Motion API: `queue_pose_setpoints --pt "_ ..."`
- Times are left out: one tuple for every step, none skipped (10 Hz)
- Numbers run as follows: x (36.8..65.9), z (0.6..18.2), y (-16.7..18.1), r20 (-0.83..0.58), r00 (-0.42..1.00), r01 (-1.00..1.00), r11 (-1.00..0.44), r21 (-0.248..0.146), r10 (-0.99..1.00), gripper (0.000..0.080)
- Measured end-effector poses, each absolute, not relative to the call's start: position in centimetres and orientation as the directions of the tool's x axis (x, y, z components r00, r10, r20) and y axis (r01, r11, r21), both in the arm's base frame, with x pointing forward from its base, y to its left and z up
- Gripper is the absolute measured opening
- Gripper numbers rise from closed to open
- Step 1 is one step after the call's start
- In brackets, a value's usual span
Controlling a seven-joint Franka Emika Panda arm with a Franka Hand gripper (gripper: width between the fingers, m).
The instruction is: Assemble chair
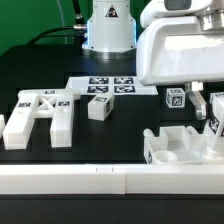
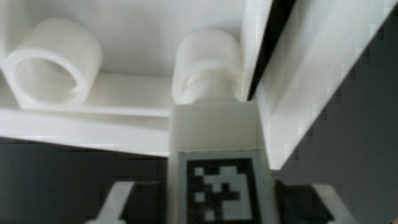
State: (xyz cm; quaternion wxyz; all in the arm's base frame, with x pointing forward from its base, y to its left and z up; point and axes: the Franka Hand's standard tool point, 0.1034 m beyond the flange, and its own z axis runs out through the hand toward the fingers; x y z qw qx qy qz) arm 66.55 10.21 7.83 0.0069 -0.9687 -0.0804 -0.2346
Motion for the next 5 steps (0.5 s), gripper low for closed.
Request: queue_pose_setpoints --pt "66.53 7.63 10.43 0.461 0.874 0.162 -0.986 0.025 0.155 0.0289" --pt "66.57 7.6 10.65 0.474 0.866 0.165 -0.986 0.026 0.158 0.0289" --pt "66.65 7.59 10.85 0.49 0.857 0.168 -0.985 0.027 0.159 0.0289" --pt "66.75 7.58 11.0 0.506 0.847 0.17 -0.985 0.028 0.16 0.0289" --pt "66.8 7.6 11.02 0.522 0.838 0.171 -0.985 0.029 0.161 0.0289"
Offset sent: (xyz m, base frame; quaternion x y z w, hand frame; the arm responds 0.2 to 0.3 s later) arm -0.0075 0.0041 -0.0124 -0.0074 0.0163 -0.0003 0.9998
